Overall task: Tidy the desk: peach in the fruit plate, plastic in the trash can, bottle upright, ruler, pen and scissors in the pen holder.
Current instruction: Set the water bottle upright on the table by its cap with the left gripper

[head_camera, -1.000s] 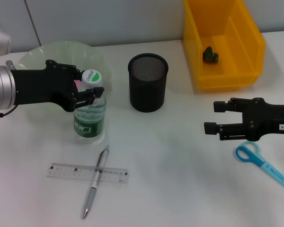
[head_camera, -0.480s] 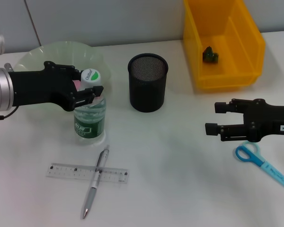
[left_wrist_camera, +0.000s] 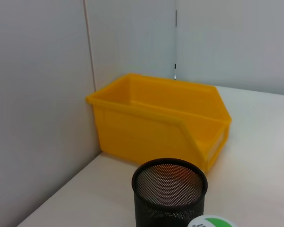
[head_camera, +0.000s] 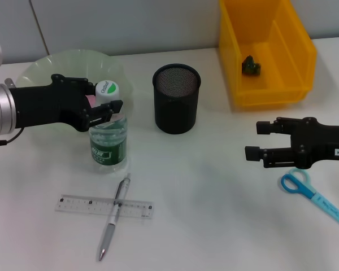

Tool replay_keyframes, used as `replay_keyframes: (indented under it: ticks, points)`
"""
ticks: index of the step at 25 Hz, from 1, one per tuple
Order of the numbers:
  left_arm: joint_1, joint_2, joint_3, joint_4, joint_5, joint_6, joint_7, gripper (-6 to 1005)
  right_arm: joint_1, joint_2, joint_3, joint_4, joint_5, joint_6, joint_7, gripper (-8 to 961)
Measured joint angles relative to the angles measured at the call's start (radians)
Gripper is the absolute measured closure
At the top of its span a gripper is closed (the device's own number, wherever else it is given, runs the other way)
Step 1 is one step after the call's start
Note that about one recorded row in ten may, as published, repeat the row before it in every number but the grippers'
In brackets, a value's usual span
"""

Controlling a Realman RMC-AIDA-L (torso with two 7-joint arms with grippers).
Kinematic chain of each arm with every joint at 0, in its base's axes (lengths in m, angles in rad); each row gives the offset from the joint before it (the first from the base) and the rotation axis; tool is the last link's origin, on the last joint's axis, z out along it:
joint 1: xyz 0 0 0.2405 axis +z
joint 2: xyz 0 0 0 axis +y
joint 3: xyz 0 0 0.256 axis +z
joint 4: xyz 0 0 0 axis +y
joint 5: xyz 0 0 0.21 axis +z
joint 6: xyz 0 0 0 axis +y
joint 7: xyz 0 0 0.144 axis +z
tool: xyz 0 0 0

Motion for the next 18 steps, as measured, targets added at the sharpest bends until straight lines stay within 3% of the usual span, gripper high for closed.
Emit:
replay_keyframes:
  ticks: [18]
  points:
    - [0.035, 0.003, -0.037, -0.027, -0.071, 0.023, 0.057, 446, -0.001, 0.001, 0.000, 0.002, -0.001, 0.000, 0.000, 104]
